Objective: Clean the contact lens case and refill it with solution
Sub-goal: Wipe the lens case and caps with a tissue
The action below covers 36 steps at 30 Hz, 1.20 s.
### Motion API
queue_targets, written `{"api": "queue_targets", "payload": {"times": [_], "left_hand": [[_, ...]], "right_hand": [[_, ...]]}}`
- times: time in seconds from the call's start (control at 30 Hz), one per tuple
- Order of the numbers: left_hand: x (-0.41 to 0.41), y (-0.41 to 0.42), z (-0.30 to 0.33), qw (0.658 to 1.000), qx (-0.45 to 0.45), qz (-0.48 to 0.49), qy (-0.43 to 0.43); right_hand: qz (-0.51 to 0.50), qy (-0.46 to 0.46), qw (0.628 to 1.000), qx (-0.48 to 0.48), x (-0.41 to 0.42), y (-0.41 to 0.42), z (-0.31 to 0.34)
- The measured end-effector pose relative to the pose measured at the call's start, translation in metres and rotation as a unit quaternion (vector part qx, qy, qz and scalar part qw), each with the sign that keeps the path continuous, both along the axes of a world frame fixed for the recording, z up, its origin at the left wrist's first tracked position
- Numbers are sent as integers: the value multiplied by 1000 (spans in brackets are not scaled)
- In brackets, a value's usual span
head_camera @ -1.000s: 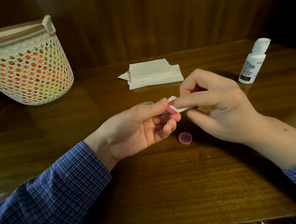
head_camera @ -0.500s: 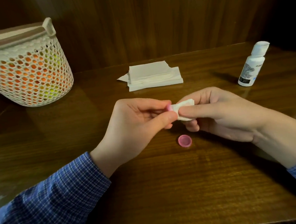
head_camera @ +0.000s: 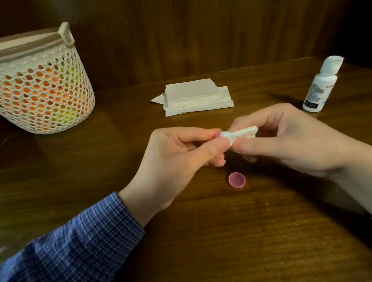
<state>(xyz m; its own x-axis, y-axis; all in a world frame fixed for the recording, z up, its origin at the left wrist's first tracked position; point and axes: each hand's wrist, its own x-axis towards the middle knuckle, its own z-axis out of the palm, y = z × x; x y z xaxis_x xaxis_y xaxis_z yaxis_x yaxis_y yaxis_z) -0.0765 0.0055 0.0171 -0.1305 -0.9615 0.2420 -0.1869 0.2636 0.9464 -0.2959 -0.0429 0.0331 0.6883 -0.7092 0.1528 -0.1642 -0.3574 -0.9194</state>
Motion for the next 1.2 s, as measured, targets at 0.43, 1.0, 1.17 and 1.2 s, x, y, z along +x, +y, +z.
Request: {"api": "queue_targets", "payload": {"times": [0.43,1.0,1.17,1.2], "left_hand": [[9,-9,10,826,423,-243,282],[0,2,1,975,-187,11,-118],[0,0,0,972,-199,55,-115],[0,1,0,968,-207,55,-129]], "right_hand": [[-52,42,872,-484,4,2,-14],[50,-137,886,440,4,-1,4],[-32,-129,920,369,11,1,5],[-34,-122,922,365,12,2,4]]}}
